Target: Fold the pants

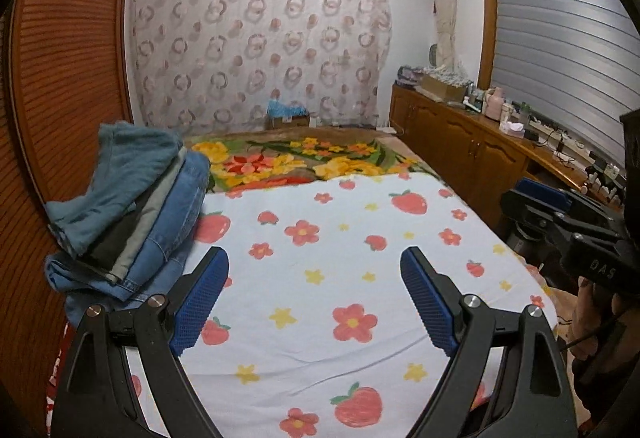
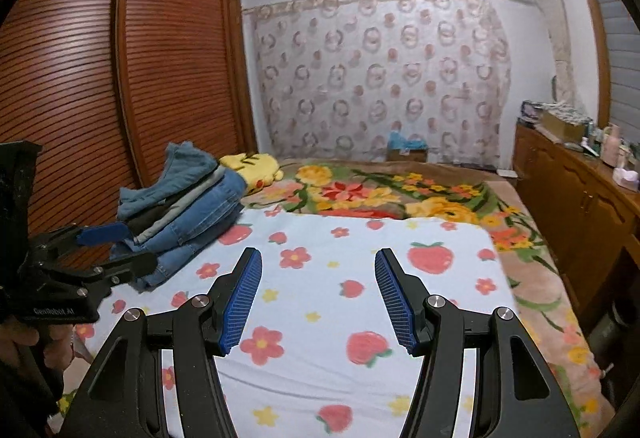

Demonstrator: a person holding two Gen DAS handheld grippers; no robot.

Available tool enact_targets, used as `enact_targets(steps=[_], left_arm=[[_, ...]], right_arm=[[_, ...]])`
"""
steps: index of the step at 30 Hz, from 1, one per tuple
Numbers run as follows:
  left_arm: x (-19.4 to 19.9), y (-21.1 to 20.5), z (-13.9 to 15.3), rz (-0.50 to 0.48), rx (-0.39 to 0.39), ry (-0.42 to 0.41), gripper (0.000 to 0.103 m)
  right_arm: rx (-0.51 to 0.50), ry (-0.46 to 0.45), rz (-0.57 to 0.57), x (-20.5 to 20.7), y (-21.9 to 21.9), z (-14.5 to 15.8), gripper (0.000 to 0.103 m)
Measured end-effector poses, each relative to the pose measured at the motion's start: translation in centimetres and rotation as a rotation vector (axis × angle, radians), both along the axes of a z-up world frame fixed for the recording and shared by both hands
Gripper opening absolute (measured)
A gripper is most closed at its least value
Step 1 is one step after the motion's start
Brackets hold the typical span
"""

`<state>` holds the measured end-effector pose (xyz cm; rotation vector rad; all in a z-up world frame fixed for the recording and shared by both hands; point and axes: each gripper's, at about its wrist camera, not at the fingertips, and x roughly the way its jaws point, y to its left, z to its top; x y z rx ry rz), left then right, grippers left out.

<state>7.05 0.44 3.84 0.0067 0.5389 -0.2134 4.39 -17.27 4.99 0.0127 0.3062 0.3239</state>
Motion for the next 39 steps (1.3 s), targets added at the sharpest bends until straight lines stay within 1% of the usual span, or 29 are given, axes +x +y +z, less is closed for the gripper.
enact_targets(steps=[6,9,13,18,39], left_arm=[[-2.2,-0.1,1.1,0.024,-0.003,-0.047,0.088],[-3.0,0.2,1.1,0.034,-0.008,-0.054,0.088],[-3.6,0.4,0.8,0.057,0.016,-0.059,0.088],[-3.6,0.5,0.2,0.067,0.026,-0.05,0.088],[-3.9,0.5,-0.3,0.07,0.022,-0.052,0.088]], right_arm=[[0.039,-0.022,-0.054,-3.5,-0.7,-0.7,0.061],[0.046,-0.03,-0.074,-4.5,-0.2,-0.9,0.061],[0.041,-0.03,-0.09,-5.7,0.2,-1.3,0.061],[0.035,-0.037,-0.109,-6.8,0.5,-1.9,0.061],[0.028,-0.036,-0.106,-6.7,-0.6,-1.8,0.061]])
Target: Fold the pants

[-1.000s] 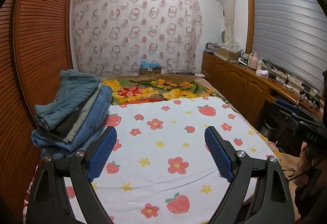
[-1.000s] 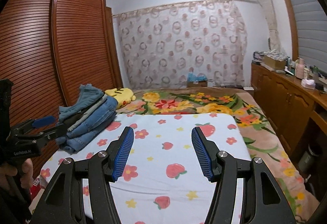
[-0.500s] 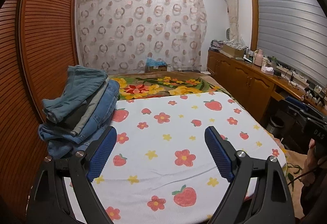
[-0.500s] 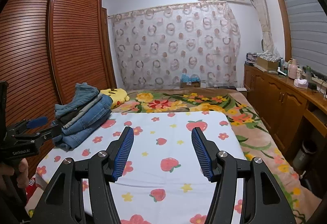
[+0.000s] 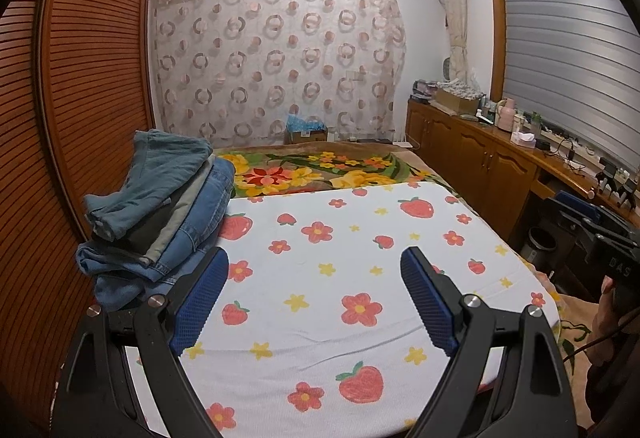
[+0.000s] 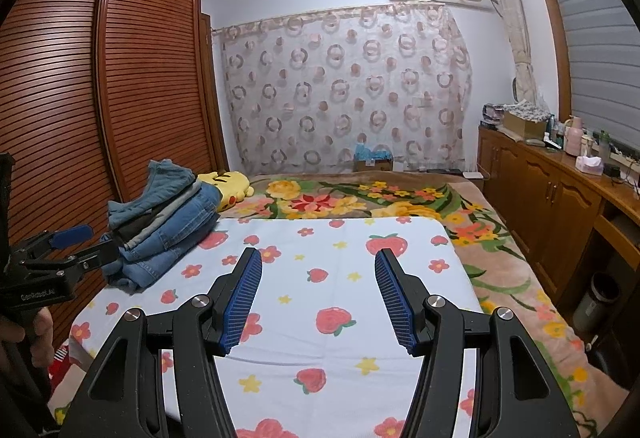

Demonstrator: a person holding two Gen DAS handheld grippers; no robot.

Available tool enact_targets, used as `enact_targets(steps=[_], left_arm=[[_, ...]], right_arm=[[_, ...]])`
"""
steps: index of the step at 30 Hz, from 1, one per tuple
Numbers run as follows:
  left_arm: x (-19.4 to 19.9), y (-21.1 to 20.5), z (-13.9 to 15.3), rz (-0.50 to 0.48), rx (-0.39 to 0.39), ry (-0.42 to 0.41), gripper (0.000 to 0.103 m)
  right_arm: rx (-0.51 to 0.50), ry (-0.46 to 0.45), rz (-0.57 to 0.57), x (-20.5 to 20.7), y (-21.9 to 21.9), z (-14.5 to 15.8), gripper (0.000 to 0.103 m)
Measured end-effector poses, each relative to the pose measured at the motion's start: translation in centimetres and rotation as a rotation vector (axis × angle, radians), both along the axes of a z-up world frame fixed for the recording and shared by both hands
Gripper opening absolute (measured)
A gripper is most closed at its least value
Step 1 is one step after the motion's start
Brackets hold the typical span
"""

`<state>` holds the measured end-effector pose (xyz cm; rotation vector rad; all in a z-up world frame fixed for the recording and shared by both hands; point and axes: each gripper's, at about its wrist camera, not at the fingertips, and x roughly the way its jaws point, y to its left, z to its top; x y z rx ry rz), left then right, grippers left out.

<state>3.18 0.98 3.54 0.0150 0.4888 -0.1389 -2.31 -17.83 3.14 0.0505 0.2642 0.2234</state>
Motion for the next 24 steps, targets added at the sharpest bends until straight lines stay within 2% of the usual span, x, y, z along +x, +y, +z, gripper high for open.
enact_targets(steps=[24], left_arm=[[-0.13,-0.01,-0.14,0.001,0.002,-0.004,0.088]], right_arm=[[-0.007,-0.009,-0.003,-0.48,-0.38,-0.23,0.061]])
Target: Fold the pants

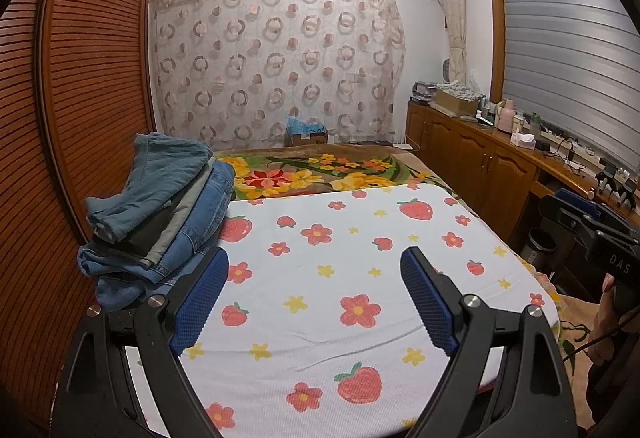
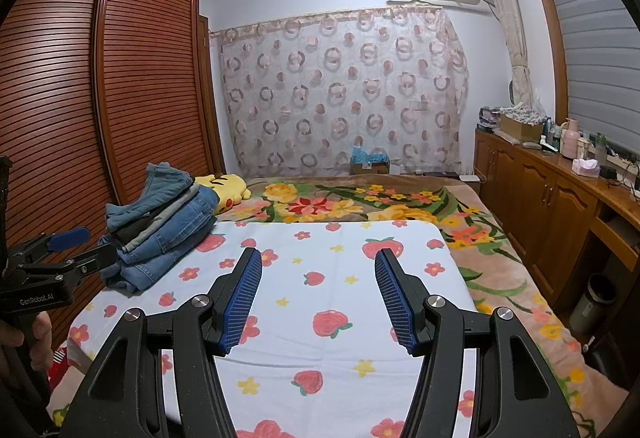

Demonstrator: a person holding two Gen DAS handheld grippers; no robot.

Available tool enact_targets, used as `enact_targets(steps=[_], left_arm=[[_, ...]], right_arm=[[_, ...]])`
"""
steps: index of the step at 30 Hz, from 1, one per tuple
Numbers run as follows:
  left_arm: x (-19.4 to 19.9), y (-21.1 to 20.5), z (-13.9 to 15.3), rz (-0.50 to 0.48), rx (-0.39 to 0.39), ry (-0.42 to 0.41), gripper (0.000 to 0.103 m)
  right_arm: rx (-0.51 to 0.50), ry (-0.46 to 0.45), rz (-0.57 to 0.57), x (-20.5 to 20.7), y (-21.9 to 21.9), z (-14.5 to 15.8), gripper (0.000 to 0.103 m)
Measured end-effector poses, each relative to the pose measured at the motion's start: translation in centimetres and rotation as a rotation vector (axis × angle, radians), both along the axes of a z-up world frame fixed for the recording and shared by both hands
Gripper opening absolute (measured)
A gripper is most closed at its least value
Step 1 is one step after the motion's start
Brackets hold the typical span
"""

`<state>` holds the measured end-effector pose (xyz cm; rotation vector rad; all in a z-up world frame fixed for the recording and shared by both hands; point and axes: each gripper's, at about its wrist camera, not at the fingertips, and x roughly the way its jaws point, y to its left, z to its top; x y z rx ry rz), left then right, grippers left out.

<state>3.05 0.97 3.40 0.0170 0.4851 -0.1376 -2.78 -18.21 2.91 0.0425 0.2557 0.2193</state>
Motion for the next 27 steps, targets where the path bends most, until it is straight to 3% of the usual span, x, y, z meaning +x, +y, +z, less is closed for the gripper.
enact_targets(steps=[27], left_arm=[[0.04,0.01,-0.22,-0.001,-0.002,-0.005,0.088]], right_arm=[[-0.004,-0.01,-0.005,-0.71,0.02,0.0,0.061]])
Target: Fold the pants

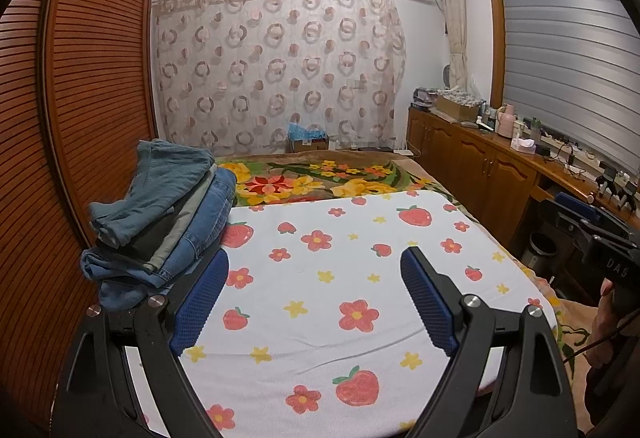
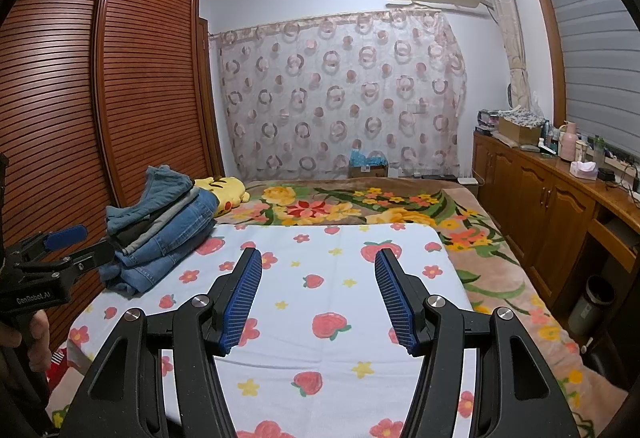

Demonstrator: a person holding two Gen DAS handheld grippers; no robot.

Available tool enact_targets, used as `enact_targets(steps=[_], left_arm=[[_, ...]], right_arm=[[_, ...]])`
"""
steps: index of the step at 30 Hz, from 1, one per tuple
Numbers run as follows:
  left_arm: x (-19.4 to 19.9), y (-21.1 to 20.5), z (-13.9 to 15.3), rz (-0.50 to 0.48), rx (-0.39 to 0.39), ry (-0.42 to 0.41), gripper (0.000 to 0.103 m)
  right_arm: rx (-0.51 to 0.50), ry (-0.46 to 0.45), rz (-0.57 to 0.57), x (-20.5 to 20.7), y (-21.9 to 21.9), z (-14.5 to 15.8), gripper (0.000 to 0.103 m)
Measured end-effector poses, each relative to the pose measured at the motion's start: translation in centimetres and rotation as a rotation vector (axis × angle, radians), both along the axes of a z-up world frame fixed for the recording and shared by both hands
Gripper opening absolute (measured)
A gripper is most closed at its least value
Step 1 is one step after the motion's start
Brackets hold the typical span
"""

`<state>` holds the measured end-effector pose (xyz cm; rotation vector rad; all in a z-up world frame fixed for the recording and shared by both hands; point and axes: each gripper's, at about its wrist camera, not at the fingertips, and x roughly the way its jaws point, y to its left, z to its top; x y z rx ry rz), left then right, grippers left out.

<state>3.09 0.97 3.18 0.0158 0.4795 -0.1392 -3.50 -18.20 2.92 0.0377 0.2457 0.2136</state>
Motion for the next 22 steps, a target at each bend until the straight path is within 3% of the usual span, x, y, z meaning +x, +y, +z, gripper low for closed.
enact_targets(steps=[22], left_arm=[[-0.08,0.0,-0.31,0.001,0.0,-0.004,0.088]], right_arm=[[-0.001,-0.001,0.0,0.0,-0.05,-0.03,0.061]])
